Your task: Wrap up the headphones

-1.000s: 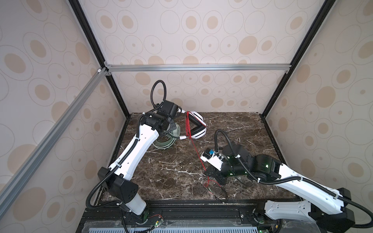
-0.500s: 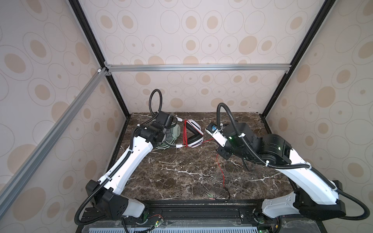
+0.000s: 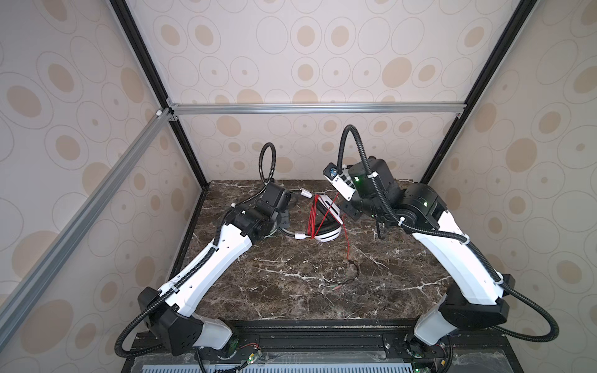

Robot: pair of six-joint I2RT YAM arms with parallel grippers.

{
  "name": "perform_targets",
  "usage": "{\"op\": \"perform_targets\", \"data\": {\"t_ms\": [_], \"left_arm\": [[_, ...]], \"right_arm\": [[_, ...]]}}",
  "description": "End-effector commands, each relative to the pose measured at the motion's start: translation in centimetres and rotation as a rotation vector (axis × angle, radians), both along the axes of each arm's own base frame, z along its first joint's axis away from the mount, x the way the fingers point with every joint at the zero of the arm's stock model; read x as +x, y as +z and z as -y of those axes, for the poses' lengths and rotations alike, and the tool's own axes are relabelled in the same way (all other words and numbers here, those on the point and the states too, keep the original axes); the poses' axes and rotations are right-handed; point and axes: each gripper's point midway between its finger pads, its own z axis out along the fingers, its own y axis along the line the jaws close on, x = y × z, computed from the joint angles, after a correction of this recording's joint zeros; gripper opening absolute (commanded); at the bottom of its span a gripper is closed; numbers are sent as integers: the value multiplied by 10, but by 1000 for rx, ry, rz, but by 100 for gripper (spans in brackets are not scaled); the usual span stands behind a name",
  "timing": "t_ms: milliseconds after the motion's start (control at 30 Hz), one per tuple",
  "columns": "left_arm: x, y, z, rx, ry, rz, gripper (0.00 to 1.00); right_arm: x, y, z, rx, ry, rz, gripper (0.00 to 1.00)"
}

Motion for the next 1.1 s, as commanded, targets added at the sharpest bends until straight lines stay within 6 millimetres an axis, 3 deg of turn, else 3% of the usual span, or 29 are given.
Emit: {"op": "perform_targets", "data": {"t_ms": [0,67,233,500,767,833,933,1067], "left_arm": [[-6,24,6,-15,-69,75,0],[-10,27,15,-37,-118,87,0],[-22,40,35,-102,-253,129,0],[-38,53,52,-162,-385,154,0],[-47,53,44,-170,-366,147,0],[-48,55,40,-172,-346,152,0],[-50,66,34,-192,-312,163,0],[-50,87,25,-233,-239,176,0]], "right_arm": [[21,16,0,47,2,37,0],[31,19,1,98,2,18,0],[56,-6,6,106,-12,-60,0],[66,-40,-9,306,91,-281,6],[71,-59,-18,461,137,-408,11],[72,-69,-16,484,125,-442,15],[71,-90,-14,549,107,-506,49],[62,-124,-5,686,97,-597,59]]}}
